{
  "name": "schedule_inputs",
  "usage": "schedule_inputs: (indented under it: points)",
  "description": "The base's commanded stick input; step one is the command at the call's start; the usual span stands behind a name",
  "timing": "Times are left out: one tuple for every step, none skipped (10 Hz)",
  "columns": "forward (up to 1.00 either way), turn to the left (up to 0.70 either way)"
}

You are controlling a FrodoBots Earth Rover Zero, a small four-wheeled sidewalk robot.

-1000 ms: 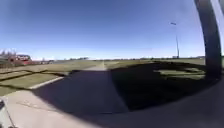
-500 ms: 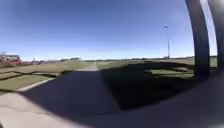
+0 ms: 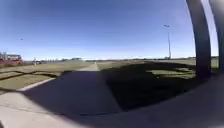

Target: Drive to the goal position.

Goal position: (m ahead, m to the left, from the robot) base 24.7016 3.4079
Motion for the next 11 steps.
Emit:
schedule_inputs:
  points:
    - [0.0, 0.7]
    - [0.0, 0.7]
    - [0.0, 0.7]
    - [0.0, 0.7]
    - [0.0, 0.7]
    - [0.0, 0.7]
    - [0.0, 0.7]
    - [0.0, 0.7]
    - [0.0, 0.7]
    - [0.0, 0.7]
    - [0.0, 0.7]
